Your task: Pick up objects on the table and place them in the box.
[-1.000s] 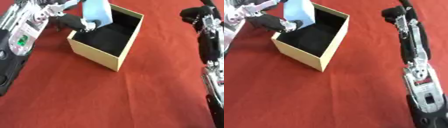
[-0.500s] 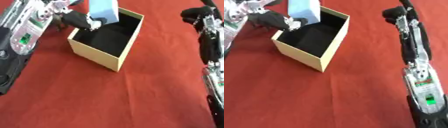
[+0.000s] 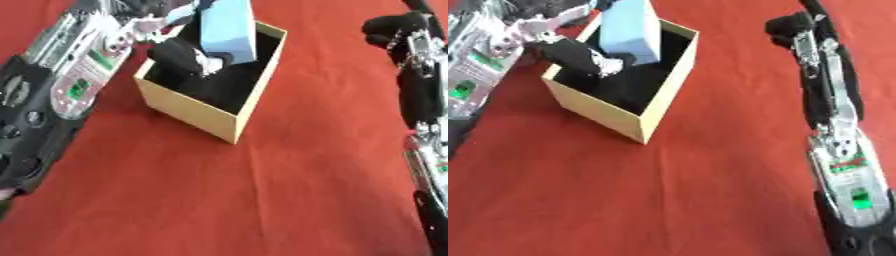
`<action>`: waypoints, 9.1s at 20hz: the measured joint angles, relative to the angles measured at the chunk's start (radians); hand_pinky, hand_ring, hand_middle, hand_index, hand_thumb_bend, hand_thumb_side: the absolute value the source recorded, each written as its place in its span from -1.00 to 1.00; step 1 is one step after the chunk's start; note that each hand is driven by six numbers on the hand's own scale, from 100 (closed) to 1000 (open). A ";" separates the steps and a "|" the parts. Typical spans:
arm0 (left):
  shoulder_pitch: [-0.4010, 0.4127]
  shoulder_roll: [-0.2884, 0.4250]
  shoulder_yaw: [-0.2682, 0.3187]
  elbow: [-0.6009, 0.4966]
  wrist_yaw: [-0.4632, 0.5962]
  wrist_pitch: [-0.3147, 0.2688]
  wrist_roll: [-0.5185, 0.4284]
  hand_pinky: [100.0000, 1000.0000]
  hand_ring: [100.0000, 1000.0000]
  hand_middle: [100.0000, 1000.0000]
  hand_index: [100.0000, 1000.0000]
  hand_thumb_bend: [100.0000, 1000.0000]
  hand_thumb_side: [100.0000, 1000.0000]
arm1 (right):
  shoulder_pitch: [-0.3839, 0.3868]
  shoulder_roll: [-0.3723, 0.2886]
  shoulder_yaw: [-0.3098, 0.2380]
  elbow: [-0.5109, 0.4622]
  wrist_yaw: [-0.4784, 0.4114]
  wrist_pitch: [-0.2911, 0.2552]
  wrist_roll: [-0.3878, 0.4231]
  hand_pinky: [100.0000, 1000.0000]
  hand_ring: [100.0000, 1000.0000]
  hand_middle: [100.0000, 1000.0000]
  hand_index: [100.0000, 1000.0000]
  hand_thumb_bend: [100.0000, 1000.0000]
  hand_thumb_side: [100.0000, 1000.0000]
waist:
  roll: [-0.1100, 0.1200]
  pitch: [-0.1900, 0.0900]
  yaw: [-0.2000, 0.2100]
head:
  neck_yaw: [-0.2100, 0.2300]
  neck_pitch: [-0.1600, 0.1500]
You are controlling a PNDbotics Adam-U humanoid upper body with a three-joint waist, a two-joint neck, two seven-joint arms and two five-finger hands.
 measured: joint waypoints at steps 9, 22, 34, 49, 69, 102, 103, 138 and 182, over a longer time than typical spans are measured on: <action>0.015 -0.030 -0.004 0.066 -0.044 0.005 0.039 -0.06 0.22 0.24 0.33 -1.00 -0.06 | -0.002 0.001 0.000 0.000 -0.002 0.000 0.000 0.58 0.50 0.26 1.00 -1.00 0.82 | -0.007 0.002 0.000 | 0.002 -0.016; 0.015 -0.049 -0.019 0.091 -0.116 -0.047 0.029 0.16 0.49 0.46 0.47 -0.92 0.12 | -0.003 0.002 0.000 0.000 -0.003 -0.002 0.002 0.58 0.50 0.25 1.00 -1.00 0.83 | -0.009 0.009 -0.008 | 0.006 -0.037; 0.015 -0.056 -0.019 0.095 -0.179 -0.067 0.028 0.56 0.90 0.78 0.82 0.04 0.60 | -0.003 0.003 0.000 0.000 -0.003 -0.003 0.005 0.58 0.50 0.25 1.00 -1.00 0.83 | -0.010 0.009 -0.010 | 0.008 -0.044; 0.013 -0.049 0.042 -0.075 -0.045 0.024 0.072 0.29 0.63 0.56 0.62 -1.00 0.57 | -0.003 0.011 0.000 0.000 -0.003 -0.002 0.006 0.58 0.50 0.25 1.00 -1.00 0.81 | -0.016 0.008 -0.007 | 0.002 -0.042; 0.140 0.291 0.186 -0.452 0.250 0.104 -0.106 0.40 0.78 0.63 0.67 -0.71 0.57 | 0.016 0.008 -0.016 0.000 0.007 -0.001 -0.009 0.58 0.51 0.25 1.00 -1.00 0.80 | -0.010 -0.024 0.047 | -0.048 0.019; 0.152 0.410 0.191 -0.045 -0.069 -0.325 0.001 0.45 0.85 0.73 0.78 0.09 -0.16 | 0.006 0.001 -0.019 0.008 0.011 -0.001 -0.013 0.58 0.51 0.25 1.00 -1.00 0.82 | -0.035 -0.007 0.018 | -0.011 -0.062; 0.148 0.410 0.191 -0.044 -0.074 -0.332 0.013 0.44 0.84 0.72 0.78 0.07 -0.22 | 0.005 0.000 -0.019 0.010 0.011 -0.001 -0.013 0.58 0.51 0.25 1.00 -1.00 0.82 | -0.037 -0.006 0.016 | -0.010 -0.063; 0.062 0.340 0.211 0.164 -0.190 -0.323 0.231 0.35 0.76 0.67 0.75 -0.34 -0.47 | -0.030 -0.002 -0.011 0.019 0.006 -0.007 0.001 0.58 0.52 0.25 1.00 -1.00 0.85 | -0.062 0.042 -0.026 | 0.044 -0.115; 0.049 0.303 0.216 0.244 -0.184 -0.278 0.338 -0.33 -0.04 -0.22 -0.21 -1.00 -0.93 | -0.037 -0.009 -0.005 0.028 -0.011 -0.007 0.012 0.58 0.53 0.24 1.00 -1.00 0.89 | -0.062 0.070 -0.042 | 0.066 -0.136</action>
